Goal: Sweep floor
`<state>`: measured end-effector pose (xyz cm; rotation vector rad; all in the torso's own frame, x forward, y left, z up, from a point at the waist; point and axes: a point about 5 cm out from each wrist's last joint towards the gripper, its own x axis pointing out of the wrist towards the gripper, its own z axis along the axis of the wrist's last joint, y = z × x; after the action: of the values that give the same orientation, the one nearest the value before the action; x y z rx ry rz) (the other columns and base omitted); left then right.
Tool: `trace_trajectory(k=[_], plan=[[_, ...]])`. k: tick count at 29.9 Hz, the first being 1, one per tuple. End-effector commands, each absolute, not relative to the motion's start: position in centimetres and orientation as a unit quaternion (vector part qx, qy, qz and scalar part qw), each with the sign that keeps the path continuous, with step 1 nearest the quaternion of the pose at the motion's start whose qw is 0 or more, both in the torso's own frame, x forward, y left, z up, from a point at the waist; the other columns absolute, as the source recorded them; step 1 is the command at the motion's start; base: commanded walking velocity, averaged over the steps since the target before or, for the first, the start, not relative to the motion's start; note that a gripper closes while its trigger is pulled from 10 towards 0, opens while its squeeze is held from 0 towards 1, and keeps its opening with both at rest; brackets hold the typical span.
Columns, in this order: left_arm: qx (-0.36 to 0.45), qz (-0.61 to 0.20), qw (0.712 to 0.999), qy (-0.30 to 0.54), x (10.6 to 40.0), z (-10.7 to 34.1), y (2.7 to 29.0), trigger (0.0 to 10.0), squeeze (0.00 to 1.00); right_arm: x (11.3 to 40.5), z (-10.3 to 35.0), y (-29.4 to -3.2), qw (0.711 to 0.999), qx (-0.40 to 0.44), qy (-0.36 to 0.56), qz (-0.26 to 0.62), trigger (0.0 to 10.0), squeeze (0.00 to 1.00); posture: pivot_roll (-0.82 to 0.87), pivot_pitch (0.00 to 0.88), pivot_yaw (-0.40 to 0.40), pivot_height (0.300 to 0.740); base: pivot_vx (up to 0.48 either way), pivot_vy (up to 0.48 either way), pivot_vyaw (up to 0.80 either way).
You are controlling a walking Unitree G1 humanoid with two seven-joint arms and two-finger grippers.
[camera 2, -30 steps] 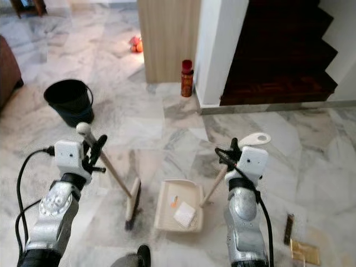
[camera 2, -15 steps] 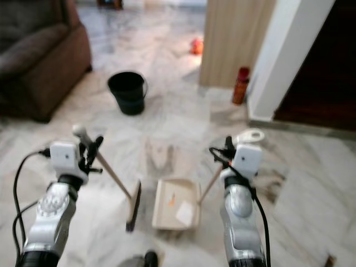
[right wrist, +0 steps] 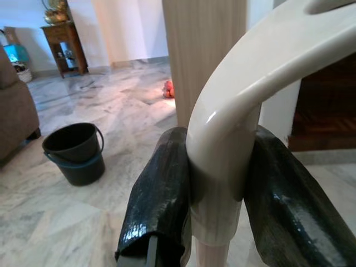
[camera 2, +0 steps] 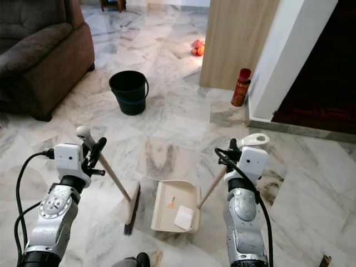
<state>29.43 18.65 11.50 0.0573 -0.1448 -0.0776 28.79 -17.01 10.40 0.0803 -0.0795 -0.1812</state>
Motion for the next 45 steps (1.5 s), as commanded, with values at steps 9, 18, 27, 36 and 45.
trace_trajectory(k=[9, 18, 27, 36, 45], plan=[[0.028, -0.036, 0.994, -0.096, 29.58, 12.67, 18.69, 10.0, 0.00, 28.98, 11.56, -16.66, 0.994, 0.041, -0.065, -0.077, 10.0, 0.00, 0.03, 0.119, -0.007, 0.740, 0.276, 0.000, 0.46], [0.029, -0.034, 0.994, -0.096, 29.59, 12.69, 18.79, 10.0, 0.00, 29.01, 11.45, -16.66, 0.994, 0.050, -0.062, -0.076, 10.0, 0.00, 0.03, 0.120, -0.007, 0.740, 0.277, 0.000, 0.00], [0.029, -0.034, 0.994, -0.095, 29.58, 12.72, 18.80, 10.0, 0.00, 29.06, 11.43, -16.49, 0.994, 0.052, -0.060, -0.071, 10.0, 0.00, 0.03, 0.121, -0.008, 0.740, 0.277, 0.000, 0.00], [0.030, -0.033, 0.994, -0.095, 29.56, 12.73, 18.81, 10.0, 0.00, 29.07, 11.45, -16.33, 0.995, 0.044, -0.061, -0.062, 10.0, 0.00, 0.03, 0.120, -0.008, 0.740, 0.277, 0.000, 0.00], [0.030, -0.034, 0.994, -0.094, 29.56, 12.71, 18.83, 10.0, 0.00, 29.07, 11.46, -16.18, 0.995, 0.044, -0.061, -0.058, 10.0, 0.00, 0.03, 0.119, -0.009, 0.740, 0.277, 0.000, 0.67]])
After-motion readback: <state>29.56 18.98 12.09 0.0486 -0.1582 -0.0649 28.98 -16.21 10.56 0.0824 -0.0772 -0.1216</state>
